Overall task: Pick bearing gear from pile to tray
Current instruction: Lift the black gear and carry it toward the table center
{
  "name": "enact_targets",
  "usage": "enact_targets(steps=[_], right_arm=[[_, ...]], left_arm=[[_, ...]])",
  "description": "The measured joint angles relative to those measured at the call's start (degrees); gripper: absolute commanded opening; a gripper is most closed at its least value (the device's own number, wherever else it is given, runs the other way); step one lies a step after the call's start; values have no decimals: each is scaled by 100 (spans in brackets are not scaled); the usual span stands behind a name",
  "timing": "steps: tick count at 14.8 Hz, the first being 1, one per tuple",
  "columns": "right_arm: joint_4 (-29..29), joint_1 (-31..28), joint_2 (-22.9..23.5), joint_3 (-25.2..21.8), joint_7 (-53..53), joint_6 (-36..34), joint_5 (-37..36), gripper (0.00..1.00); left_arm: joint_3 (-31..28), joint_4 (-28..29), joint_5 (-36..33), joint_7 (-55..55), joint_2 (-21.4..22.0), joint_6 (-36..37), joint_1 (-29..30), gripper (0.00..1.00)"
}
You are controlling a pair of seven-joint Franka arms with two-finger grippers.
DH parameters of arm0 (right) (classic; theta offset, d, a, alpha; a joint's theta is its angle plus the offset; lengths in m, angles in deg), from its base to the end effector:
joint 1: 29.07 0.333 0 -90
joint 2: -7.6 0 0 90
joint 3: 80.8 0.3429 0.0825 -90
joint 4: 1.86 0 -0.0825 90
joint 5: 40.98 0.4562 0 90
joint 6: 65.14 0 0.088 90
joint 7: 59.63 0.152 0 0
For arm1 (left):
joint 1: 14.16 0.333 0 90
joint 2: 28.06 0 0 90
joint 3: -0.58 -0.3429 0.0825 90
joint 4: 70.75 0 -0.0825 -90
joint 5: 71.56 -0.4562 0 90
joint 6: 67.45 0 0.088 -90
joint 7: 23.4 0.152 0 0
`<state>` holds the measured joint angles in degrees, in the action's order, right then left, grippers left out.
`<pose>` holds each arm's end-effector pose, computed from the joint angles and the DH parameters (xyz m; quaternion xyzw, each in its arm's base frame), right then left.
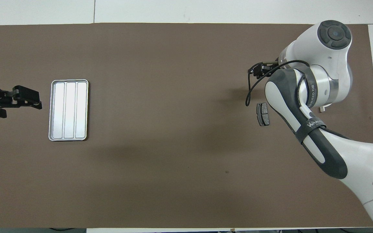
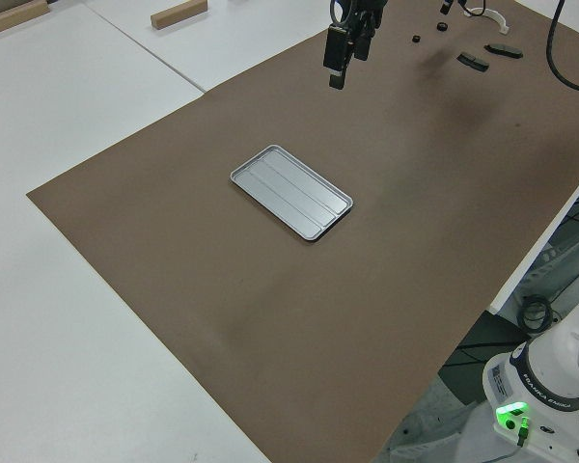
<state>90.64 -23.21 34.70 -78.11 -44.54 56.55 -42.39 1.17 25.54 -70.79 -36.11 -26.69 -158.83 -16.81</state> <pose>0.7529 0.1079 0.2987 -0.9984 0.0535 -0.0181 0.0038 0.6132 -0.0368 0.5637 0.9961 0.0829 -0.0315 0.0022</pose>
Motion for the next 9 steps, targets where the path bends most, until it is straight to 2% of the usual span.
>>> enact_targets(steps=[4,9], right_arm=[[-112,48,507,-1,598,333,-206,97],[-840,129,1009,-3,896,182,-399,96]], left_arm=[[0,0,0,0,0,0,0,100],[0,0,0,0,0,0,0,100]])
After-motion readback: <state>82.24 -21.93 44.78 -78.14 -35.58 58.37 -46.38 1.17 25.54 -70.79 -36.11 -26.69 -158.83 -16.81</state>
